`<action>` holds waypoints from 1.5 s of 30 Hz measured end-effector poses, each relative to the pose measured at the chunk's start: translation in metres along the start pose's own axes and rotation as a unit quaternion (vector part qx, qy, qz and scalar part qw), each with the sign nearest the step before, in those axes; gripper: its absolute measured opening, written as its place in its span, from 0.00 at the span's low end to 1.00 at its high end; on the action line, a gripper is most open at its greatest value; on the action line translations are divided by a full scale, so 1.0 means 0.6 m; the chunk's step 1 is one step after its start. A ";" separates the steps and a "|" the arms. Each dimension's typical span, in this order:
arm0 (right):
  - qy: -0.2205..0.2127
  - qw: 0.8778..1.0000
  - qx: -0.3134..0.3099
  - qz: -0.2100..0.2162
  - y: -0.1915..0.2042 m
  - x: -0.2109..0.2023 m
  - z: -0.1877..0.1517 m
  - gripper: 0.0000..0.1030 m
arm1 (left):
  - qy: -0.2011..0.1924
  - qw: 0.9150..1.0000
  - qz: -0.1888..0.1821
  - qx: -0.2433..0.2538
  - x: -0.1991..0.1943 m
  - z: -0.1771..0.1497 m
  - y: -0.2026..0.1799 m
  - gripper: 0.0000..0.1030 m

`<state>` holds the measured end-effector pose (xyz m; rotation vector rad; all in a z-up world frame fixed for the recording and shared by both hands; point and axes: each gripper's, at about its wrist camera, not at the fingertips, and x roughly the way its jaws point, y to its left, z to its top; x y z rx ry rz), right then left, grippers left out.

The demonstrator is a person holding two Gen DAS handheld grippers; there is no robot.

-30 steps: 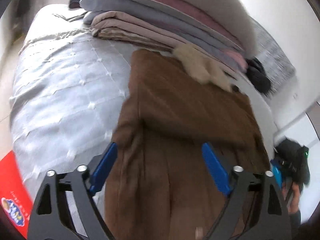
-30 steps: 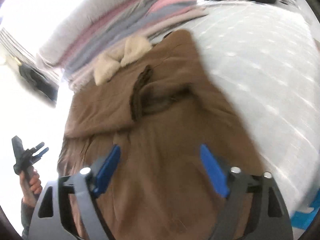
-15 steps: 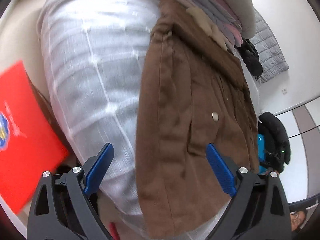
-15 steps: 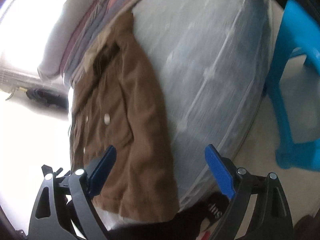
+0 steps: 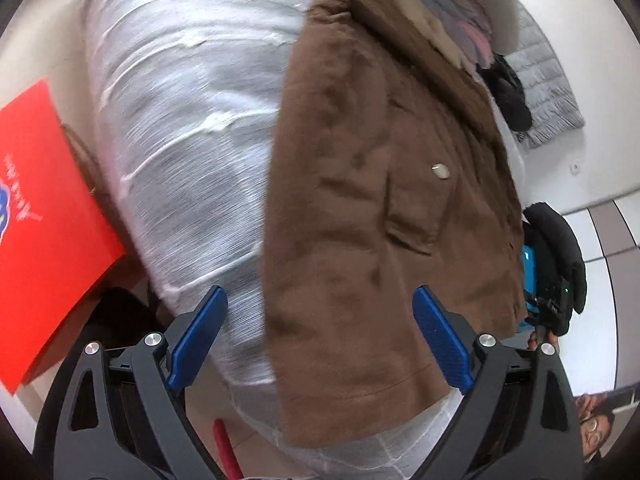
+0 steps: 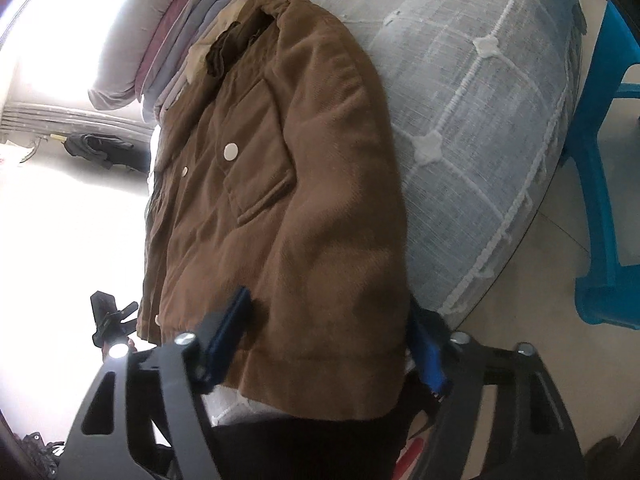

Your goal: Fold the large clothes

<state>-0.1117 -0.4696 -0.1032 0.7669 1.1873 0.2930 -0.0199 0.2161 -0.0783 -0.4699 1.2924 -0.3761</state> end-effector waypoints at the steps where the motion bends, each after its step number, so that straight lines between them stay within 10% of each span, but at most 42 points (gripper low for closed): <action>1: 0.000 1.000 0.001 0.000 -0.003 -0.001 -0.002 0.60 | 0.010 1.000 -0.001 -0.009 0.007 -0.003 0.003 0.87; 7: 0.000 0.999 0.007 0.033 -0.017 -0.020 -0.016 0.21 | 0.042 0.999 -0.027 0.007 0.034 -0.038 -0.033 0.83; 10: -0.009 0.999 -0.008 0.034 -0.002 -0.028 -0.023 0.18 | 0.039 0.999 0.005 0.033 0.026 -0.047 -0.063 0.43; 13: -0.007 0.999 -0.009 0.047 0.001 -0.022 -0.023 0.18 | 0.025 0.998 -0.052 0.013 0.005 -0.042 -0.060 0.15; 21: -0.014 0.993 0.034 0.110 -0.038 -0.007 -0.024 0.51 | 0.050 0.994 -0.095 -0.035 0.052 -0.038 -0.048 0.26; 24: -0.017 0.996 0.021 0.079 -0.032 -0.006 -0.024 0.22 | 0.049 0.988 -0.127 -0.068 0.060 -0.039 -0.041 0.39; 26: -0.026 0.996 0.023 0.079 -0.030 -0.008 -0.029 0.17 | 0.036 0.995 -0.091 -0.026 0.054 -0.040 -0.061 0.16; 45: -0.148 0.972 -0.008 0.183 0.062 -0.212 -0.165 0.12 | -0.049 0.985 -0.162 0.041 -0.148 -0.111 -0.141 0.10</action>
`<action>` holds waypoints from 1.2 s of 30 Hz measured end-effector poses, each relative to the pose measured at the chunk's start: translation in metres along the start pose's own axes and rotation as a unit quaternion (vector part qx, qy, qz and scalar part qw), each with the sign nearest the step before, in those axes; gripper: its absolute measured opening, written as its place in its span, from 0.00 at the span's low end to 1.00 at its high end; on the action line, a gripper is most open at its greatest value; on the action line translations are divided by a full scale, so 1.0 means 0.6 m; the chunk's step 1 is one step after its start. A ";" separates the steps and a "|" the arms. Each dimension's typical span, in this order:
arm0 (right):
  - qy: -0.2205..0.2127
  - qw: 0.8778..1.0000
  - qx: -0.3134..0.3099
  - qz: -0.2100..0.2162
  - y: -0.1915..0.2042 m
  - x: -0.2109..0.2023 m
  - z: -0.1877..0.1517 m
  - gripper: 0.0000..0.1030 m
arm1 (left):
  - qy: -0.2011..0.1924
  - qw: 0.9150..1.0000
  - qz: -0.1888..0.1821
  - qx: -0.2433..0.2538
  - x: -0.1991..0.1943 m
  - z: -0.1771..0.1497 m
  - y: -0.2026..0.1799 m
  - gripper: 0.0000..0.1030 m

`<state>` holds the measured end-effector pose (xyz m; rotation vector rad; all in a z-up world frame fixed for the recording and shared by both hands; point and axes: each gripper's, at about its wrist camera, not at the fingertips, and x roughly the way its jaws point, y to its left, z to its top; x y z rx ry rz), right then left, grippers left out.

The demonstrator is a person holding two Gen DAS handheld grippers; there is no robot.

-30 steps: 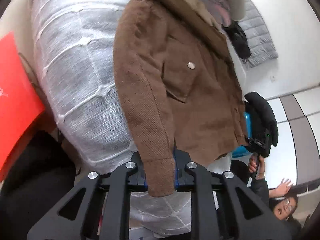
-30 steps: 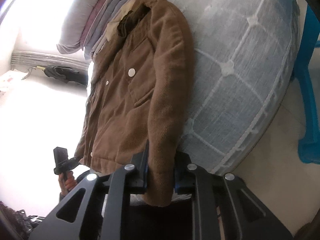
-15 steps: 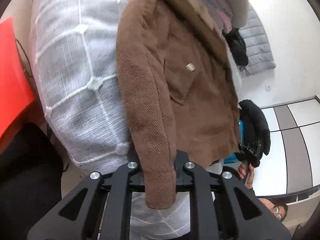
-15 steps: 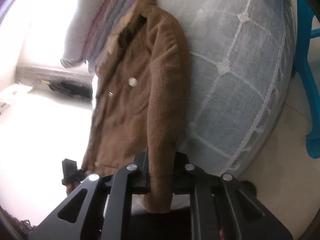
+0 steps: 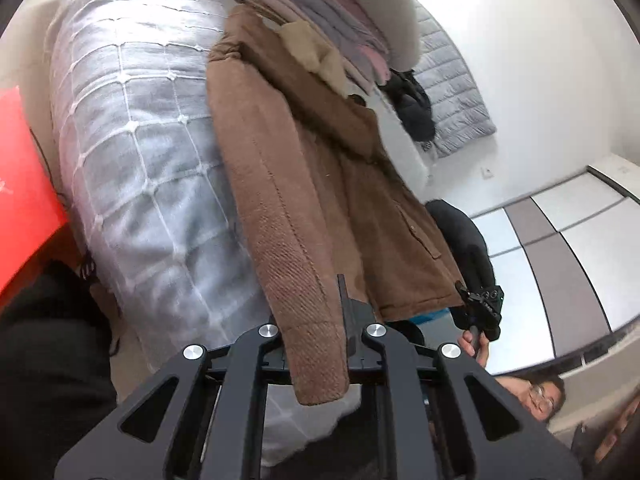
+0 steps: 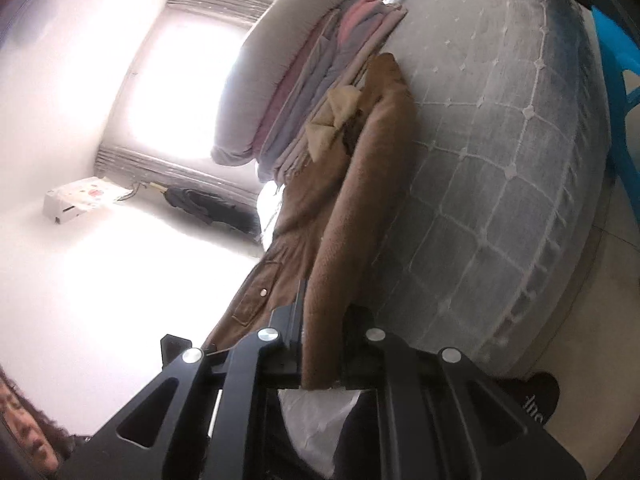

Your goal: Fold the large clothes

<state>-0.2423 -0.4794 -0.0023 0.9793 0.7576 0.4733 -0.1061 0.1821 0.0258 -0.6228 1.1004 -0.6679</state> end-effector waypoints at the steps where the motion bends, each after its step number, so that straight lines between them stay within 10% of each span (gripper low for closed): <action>1: 0.001 1.000 0.000 -0.003 0.007 -0.009 -0.007 0.12 | 0.001 1.000 0.000 0.002 -0.011 -0.009 0.006 0.10; 7: 0.069 0.995 0.002 -0.078 -0.035 -0.001 -0.041 0.18 | 0.048 0.997 0.033 -0.045 -0.002 -0.062 0.098 0.21; 9: 0.090 0.991 0.034 -0.094 -0.070 0.020 -0.036 0.45 | 0.060 0.994 0.046 -0.075 0.014 -0.068 0.137 0.28; 15: 0.097 0.990 0.079 -0.064 -0.118 0.033 -0.025 0.68 | 0.036 0.989 0.053 -0.135 0.019 -0.077 0.201 0.60; 20: 0.124 0.987 0.087 -0.060 -0.121 0.064 -0.018 0.68 | 0.044 0.986 0.053 -0.154 0.057 -0.078 0.222 0.68; 24: 0.117 0.988 0.077 -0.071 -0.117 0.068 -0.020 0.21 | 0.062 0.984 0.053 -0.157 0.090 -0.077 0.230 0.69; 26: 0.104 0.989 0.079 -0.070 -0.120 0.062 -0.024 0.15 | 0.069 0.986 0.045 -0.147 0.108 -0.077 0.225 0.66; 28: 0.088 0.991 0.076 -0.066 -0.114 0.058 -0.027 0.13 | 0.075 0.988 0.031 -0.130 0.115 -0.079 0.209 0.28; 30: 0.068 0.994 0.081 -0.041 -0.096 0.048 -0.033 0.12 | 0.061 0.990 0.026 -0.123 0.102 -0.077 0.190 0.14; 36: 0.006 0.998 0.050 0.031 -0.004 0.004 -0.019 0.11 | -0.025 0.997 -0.036 -0.069 -0.011 -0.048 0.077 0.09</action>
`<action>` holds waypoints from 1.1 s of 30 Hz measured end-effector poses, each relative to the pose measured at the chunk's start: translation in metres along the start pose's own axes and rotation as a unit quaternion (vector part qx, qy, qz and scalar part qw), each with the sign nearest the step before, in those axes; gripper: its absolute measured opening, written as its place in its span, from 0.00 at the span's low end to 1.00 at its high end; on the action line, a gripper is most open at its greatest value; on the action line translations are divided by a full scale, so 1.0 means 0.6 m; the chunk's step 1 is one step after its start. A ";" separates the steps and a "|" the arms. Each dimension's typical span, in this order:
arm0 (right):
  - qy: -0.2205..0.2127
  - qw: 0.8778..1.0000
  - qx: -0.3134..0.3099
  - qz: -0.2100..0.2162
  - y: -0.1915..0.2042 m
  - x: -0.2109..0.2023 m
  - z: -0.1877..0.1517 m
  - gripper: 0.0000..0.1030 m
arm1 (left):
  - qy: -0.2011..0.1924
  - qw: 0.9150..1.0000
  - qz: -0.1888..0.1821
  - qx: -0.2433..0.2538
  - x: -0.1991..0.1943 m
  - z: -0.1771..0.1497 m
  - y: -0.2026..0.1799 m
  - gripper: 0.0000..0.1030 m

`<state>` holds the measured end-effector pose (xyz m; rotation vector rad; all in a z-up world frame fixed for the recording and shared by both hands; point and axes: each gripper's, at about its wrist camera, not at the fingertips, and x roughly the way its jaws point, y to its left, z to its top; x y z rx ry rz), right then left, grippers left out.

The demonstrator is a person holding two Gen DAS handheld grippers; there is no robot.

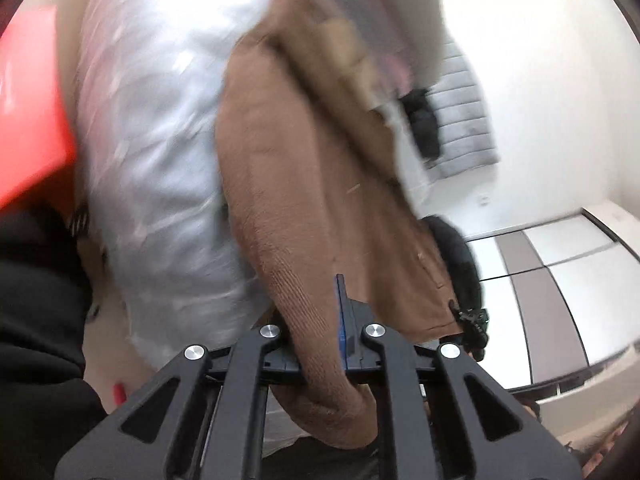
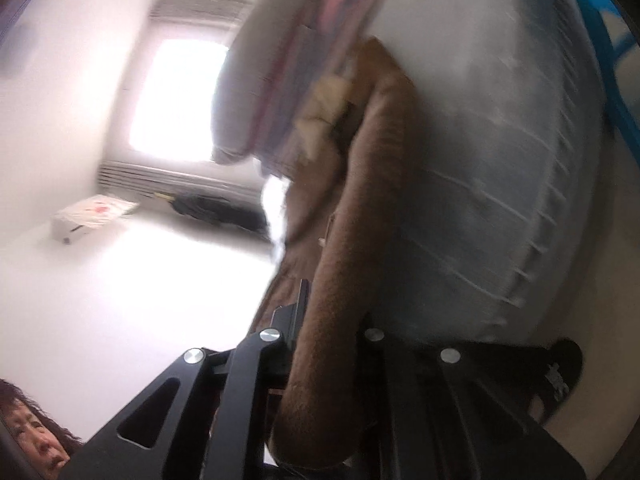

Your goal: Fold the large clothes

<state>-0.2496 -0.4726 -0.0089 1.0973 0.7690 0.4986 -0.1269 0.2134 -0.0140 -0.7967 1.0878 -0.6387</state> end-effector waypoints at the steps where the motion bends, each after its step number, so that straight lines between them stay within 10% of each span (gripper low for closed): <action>1: -0.007 1.000 -0.011 0.007 0.021 -0.007 0.001 0.11 | -0.008 1.000 -0.007 0.013 -0.015 0.005 -0.023 0.09; 8: -0.031 0.998 -0.049 0.030 0.095 -0.093 -0.048 0.11 | -0.010 0.996 -0.021 0.086 -0.103 -0.037 -0.115 0.09; 13: 0.000 0.999 -0.015 -0.042 0.026 -0.113 -0.102 0.16 | 0.094 0.994 0.024 0.058 -0.077 -0.086 -0.021 0.16; 21: 0.031 0.995 0.059 -0.076 -0.081 -0.109 -0.123 0.67 | 0.115 0.991 0.059 -0.014 -0.057 -0.111 0.099 0.40; 29: 0.059 0.995 0.060 -0.060 -0.085 -0.081 -0.121 0.65 | 0.128 0.987 0.094 0.008 -0.022 -0.106 0.100 0.47; 33: 0.045 0.996 0.056 -0.053 -0.082 -0.084 -0.135 0.23 | 0.144 0.983 0.110 0.016 0.002 -0.109 0.096 0.46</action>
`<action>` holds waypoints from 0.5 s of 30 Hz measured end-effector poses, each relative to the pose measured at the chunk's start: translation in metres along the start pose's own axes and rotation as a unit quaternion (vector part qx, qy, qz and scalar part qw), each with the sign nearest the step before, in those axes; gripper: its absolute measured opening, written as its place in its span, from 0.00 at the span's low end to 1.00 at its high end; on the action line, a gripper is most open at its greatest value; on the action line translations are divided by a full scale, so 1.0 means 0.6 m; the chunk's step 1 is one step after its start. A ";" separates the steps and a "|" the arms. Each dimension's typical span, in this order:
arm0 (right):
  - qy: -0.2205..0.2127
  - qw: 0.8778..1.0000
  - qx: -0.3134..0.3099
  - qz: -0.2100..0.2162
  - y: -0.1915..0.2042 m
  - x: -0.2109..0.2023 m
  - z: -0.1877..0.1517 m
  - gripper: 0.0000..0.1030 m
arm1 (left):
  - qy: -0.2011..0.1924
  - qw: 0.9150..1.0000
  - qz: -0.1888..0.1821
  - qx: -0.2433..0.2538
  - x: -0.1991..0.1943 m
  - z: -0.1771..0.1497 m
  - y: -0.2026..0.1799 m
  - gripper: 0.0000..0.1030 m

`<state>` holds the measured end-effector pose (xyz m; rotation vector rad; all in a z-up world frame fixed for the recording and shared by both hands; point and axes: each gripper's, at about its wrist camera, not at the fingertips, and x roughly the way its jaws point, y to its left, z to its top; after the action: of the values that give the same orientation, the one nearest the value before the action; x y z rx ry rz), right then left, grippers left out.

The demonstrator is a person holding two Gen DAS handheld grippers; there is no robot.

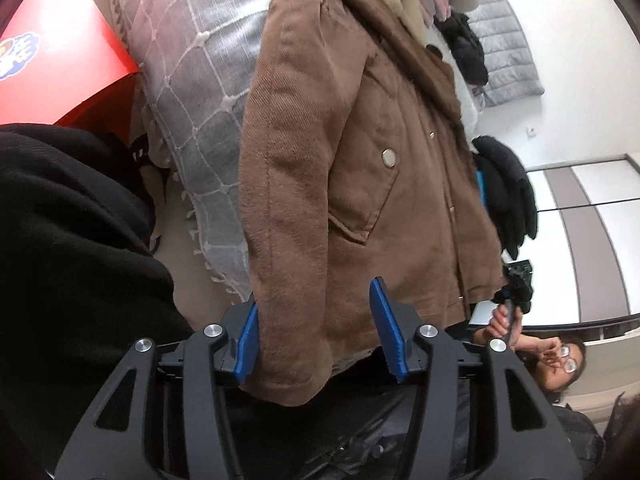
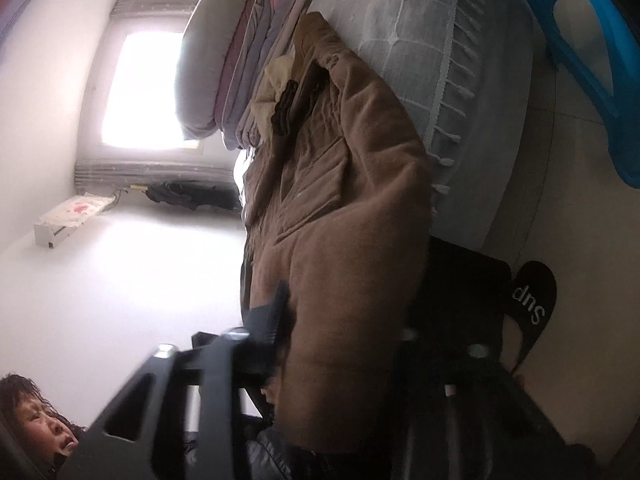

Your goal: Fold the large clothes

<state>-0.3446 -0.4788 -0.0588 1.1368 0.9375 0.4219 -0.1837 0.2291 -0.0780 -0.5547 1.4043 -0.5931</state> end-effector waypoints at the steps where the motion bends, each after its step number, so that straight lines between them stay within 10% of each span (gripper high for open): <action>1: -0.006 1.000 -0.004 0.000 0.002 0.001 -0.004 0.20 | 0.000 1.000 0.002 0.006 0.006 -0.001 -0.003 0.30; 4: -0.036 0.999 0.002 0.015 0.007 -0.008 -0.009 0.17 | -0.008 1.000 -0.010 0.018 0.011 -0.007 -0.013 0.07; 15: -0.133 0.978 -0.025 0.156 0.095 -0.053 -0.015 0.14 | -0.152 0.980 -0.111 0.069 -0.142 -0.019 -0.107 0.05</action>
<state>-0.3605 -0.4735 0.0045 1.2639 0.5129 0.5296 -0.2046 0.2395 0.0269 -0.6658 1.0123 -0.7445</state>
